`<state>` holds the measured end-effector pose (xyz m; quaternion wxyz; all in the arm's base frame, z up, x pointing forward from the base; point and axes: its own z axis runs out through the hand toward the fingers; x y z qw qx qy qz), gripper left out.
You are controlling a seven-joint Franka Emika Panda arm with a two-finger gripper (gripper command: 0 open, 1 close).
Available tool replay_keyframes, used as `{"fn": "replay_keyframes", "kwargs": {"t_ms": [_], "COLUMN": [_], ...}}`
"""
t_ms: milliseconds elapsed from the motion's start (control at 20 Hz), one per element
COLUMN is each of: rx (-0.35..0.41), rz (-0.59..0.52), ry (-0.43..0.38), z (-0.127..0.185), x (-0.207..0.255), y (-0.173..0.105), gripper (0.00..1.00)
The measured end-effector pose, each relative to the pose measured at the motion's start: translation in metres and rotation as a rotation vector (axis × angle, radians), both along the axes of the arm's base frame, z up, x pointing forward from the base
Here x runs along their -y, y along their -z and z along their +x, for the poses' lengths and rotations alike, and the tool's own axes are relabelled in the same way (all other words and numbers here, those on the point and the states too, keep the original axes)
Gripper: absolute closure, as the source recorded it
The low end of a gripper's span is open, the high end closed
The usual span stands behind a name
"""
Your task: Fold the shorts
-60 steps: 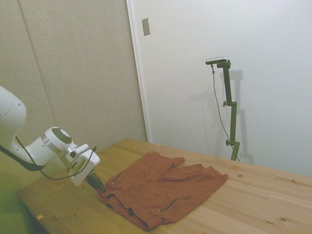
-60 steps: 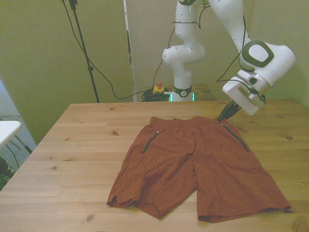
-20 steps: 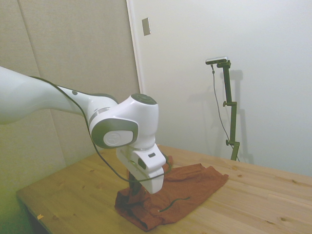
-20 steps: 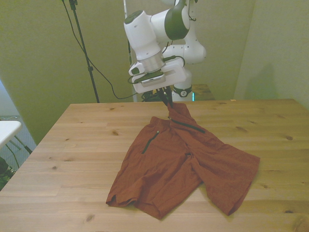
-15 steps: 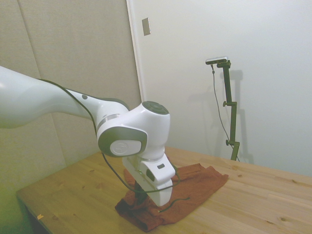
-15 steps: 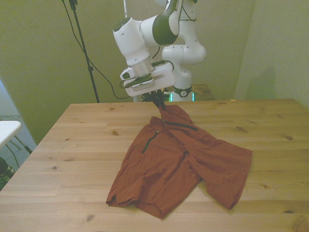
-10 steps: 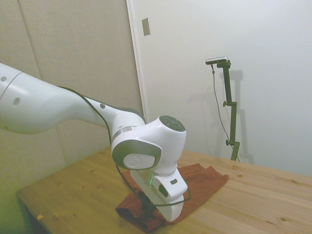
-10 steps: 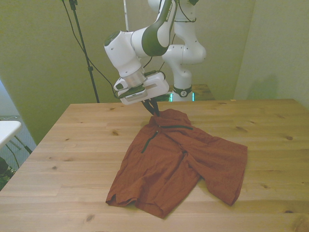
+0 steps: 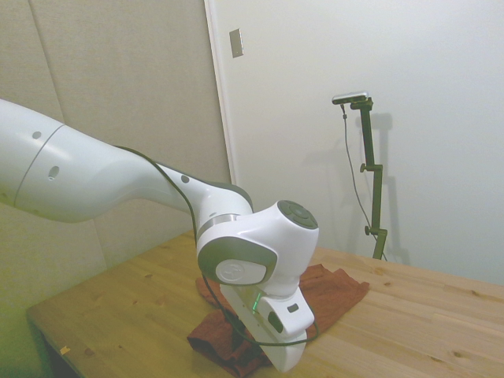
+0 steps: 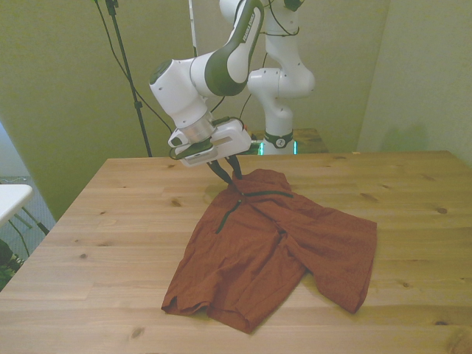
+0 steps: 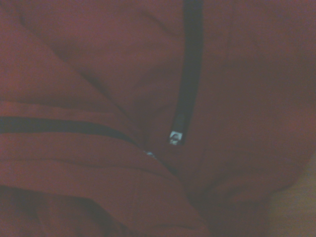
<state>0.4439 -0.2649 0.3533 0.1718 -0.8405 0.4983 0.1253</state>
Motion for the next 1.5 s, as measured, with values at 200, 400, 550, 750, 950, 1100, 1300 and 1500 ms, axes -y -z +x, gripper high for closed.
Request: {"fn": "replay_keyframes", "kwargs": {"t_ms": [200, 400, 550, 750, 950, 1100, 1300, 1500], "rx": [-0.006, 0.026, 0.083, 0.168, 0.213, 0.25, 0.326, 0.423], "rz": [0.0, -0.008, -0.028, -0.138, -0.338, -0.468, -0.634, -0.801], "ry": [0.018, 0.004, -0.034, -0.126, -0.236, -0.359, -0.531, -0.678], "z": [0.0, 0.003, 0.0, -0.003, 0.01, 0.009, 0.01, 0.017], "x": [0.014, 0.012, -0.003, -0.048, -0.161, -0.246, -0.325, -0.361], "y": [-0.001, -0.024, -0.069, -0.136, -0.135, -0.096, -0.051, -0.038], "gripper": [0.0, 0.0, 0.0, 0.0, 0.0, 0.0, 0.0, 0.0]}}
